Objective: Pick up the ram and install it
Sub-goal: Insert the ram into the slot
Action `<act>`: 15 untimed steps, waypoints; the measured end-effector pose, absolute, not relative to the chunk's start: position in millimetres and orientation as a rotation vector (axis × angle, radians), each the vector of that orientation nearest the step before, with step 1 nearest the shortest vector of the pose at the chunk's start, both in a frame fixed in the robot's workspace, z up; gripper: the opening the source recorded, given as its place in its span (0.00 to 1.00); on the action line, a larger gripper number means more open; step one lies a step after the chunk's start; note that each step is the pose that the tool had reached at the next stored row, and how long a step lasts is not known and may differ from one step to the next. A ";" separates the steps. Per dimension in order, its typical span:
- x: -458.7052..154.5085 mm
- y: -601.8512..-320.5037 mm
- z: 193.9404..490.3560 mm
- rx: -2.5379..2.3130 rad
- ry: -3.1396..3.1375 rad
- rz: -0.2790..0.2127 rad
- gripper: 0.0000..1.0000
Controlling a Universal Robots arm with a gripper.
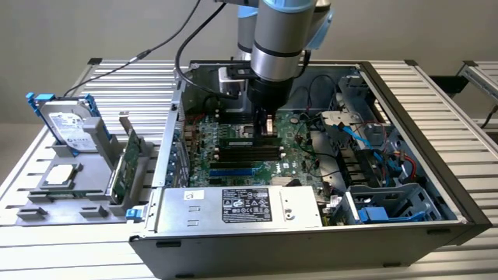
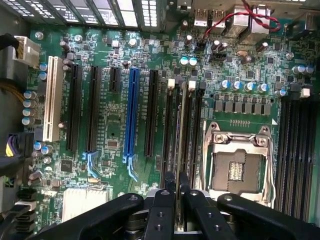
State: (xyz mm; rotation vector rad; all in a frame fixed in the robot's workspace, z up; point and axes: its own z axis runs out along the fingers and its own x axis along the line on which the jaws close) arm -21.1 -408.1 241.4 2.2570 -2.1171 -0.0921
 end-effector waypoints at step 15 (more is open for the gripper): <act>-21.3 -413.4 227.8 2.263 -2.113 -0.090 0.14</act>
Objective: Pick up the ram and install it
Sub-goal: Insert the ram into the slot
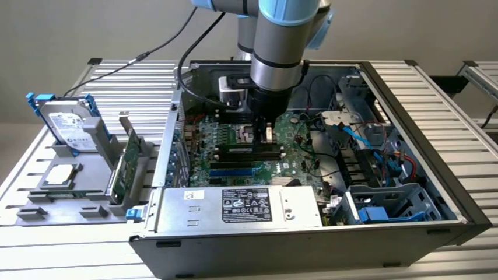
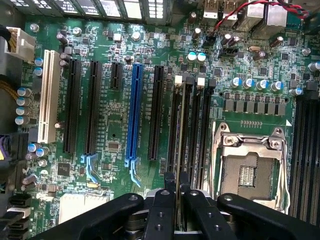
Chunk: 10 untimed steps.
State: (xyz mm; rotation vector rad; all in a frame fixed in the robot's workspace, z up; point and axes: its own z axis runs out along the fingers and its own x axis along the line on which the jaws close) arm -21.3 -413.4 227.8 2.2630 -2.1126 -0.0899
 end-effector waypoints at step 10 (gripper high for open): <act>-21.3 -414.1 222.2 2.263 -2.112 -0.090 0.14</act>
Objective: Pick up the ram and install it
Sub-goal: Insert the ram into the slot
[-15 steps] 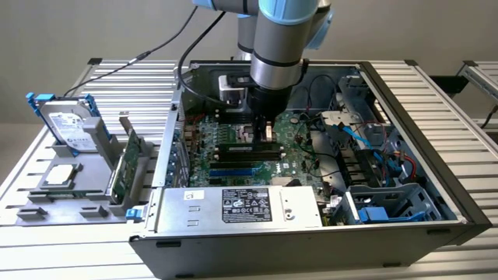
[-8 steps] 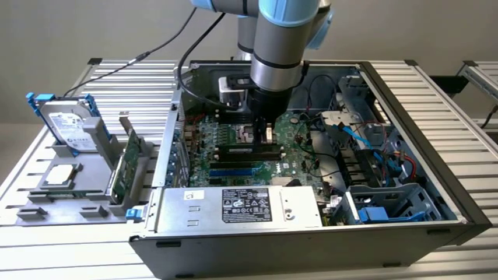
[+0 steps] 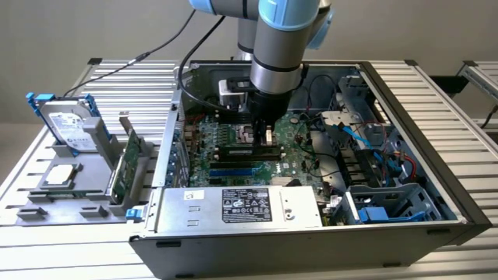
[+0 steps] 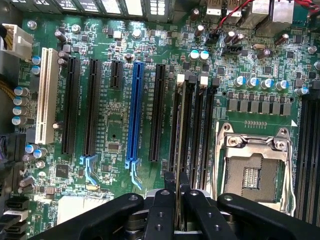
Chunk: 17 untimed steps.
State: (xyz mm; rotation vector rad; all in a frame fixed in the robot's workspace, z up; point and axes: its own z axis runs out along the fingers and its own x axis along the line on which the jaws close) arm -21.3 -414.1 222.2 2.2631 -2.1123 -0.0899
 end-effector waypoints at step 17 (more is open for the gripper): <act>-21.3 -415.4 222.5 2.263 -2.112 -0.090 0.14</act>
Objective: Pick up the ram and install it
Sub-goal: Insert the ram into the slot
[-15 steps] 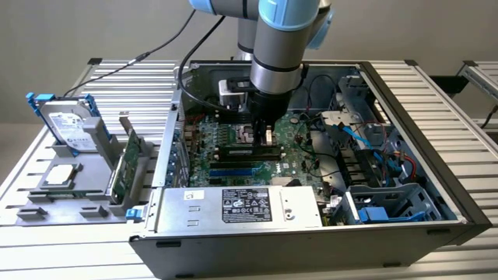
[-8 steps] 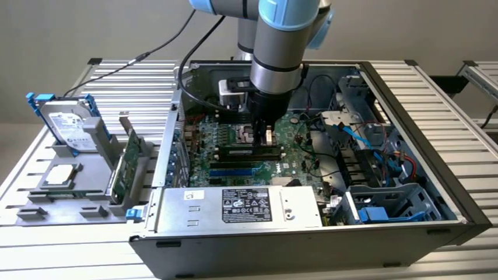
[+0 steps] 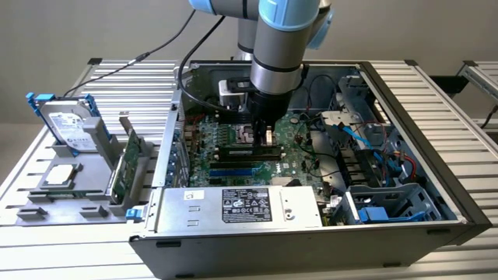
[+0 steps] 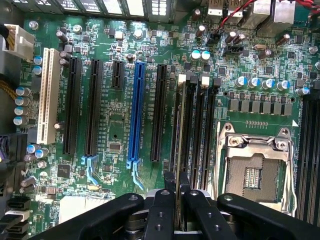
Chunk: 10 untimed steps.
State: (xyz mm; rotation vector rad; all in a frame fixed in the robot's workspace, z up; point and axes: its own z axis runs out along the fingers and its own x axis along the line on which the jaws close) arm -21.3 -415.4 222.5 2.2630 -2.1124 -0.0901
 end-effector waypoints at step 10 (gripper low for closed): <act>-20.8 -415.6 222.6 2.261 -2.110 -0.086 0.14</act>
